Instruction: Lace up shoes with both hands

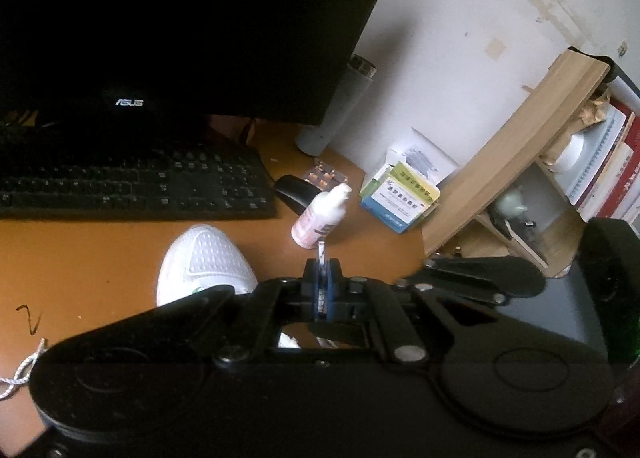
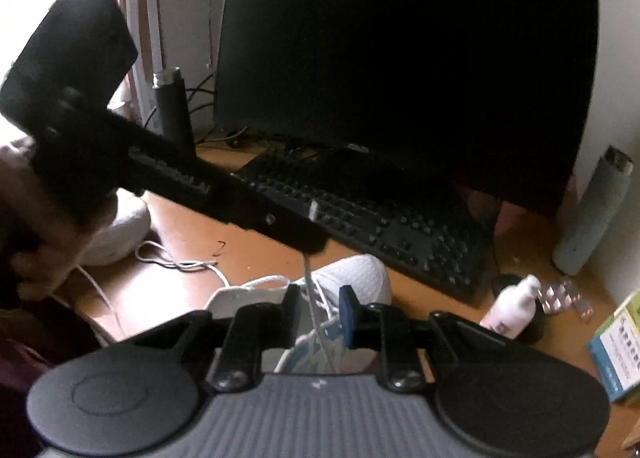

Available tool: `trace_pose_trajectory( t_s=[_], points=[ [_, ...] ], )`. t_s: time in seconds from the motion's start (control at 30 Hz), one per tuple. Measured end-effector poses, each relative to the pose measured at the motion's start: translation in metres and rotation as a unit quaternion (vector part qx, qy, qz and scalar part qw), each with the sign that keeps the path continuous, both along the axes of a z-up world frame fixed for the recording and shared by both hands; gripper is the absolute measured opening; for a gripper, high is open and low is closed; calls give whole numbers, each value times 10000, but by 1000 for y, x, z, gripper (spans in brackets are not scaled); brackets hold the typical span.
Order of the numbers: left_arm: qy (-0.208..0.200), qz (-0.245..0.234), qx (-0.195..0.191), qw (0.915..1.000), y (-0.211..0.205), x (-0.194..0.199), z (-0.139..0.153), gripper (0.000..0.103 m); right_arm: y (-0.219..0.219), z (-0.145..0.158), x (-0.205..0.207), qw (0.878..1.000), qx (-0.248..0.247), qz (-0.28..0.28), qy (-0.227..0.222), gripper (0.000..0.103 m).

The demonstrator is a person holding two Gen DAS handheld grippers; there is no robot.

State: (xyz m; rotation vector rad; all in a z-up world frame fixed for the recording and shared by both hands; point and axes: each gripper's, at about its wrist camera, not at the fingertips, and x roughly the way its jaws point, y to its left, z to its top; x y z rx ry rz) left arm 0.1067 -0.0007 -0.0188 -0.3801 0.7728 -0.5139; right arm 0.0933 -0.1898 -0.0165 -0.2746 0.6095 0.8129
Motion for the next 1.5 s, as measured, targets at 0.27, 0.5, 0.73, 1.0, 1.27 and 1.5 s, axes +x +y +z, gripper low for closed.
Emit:
trace_pose_trajectory(
  t_s=[0.27,0.5,0.73,1.0,1.27,1.5],
  points=[
    [-136,-151,288,9994,-7,-3,4,16,3,-4,3,10000,64,12,-16,4],
    [-93,-54,99,9999,-3,0,2,20,5,-8,-2,9998,-140,38,-147,4],
    [12,2,-7,10000,1,2,-2,0,4,-8,-4,9998,-169,-24,-114,4],
    [77,-23,5,10000,1,2,-4,0,10,-4,-7,9994,-298,13,-150,6],
    [26,23,131,9999,2,1,-2,0,15,0,-8,9989,-373,132,-241,6],
    [55,54,161,9998,5,0,-3,0,13,-1,-6,9992,-354,155,-141,4]
  ],
)
